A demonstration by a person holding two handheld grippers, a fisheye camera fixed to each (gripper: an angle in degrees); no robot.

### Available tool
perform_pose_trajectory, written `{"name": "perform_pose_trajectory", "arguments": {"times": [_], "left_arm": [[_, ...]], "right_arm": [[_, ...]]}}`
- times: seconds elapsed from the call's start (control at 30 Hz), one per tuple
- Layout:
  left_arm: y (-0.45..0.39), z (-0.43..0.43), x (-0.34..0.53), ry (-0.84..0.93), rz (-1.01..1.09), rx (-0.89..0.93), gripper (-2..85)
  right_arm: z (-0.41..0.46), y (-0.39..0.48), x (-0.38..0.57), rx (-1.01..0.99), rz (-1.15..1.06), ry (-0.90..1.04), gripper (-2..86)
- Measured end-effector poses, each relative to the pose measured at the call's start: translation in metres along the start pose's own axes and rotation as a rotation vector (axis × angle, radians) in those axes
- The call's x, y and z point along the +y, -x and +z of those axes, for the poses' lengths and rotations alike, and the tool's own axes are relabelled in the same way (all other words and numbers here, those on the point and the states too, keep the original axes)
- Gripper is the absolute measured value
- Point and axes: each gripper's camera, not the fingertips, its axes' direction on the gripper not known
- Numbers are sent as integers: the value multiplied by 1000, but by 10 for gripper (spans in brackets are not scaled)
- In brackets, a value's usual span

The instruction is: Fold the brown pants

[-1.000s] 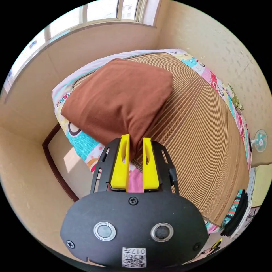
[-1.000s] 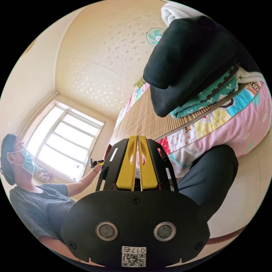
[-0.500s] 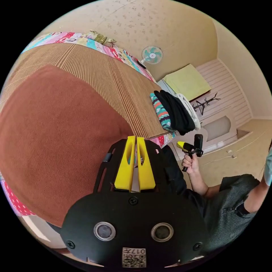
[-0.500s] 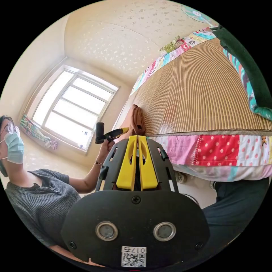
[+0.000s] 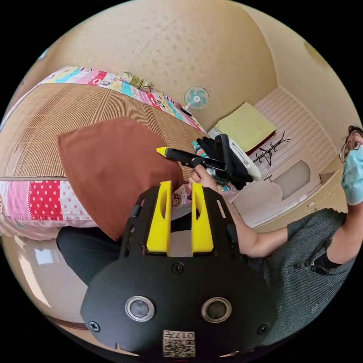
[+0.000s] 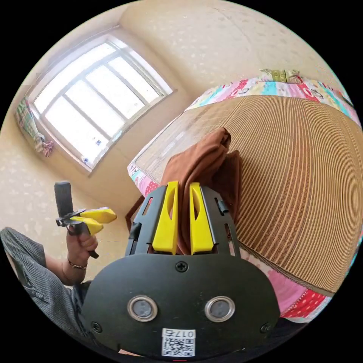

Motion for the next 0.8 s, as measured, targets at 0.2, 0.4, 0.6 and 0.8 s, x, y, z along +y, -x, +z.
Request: {"name": "perform_pose_trajectory", "arguments": {"times": [0.2,0.4,0.6,0.8], "left_arm": [[-24,-33,-73,-6,10,-241,189],[30,28,-119,251,-147,-690,181],[57,-12,-76,58,-279,-235,86],[14,-78,-32,-168,-203,-28,77]], "right_arm": [[39,133,38,57,-485,70,30],[57,148,57,132,-587,110,46],[6,50,53,-19,-301,118,107],[-12,-164,112,-447,696,86,214]]}}
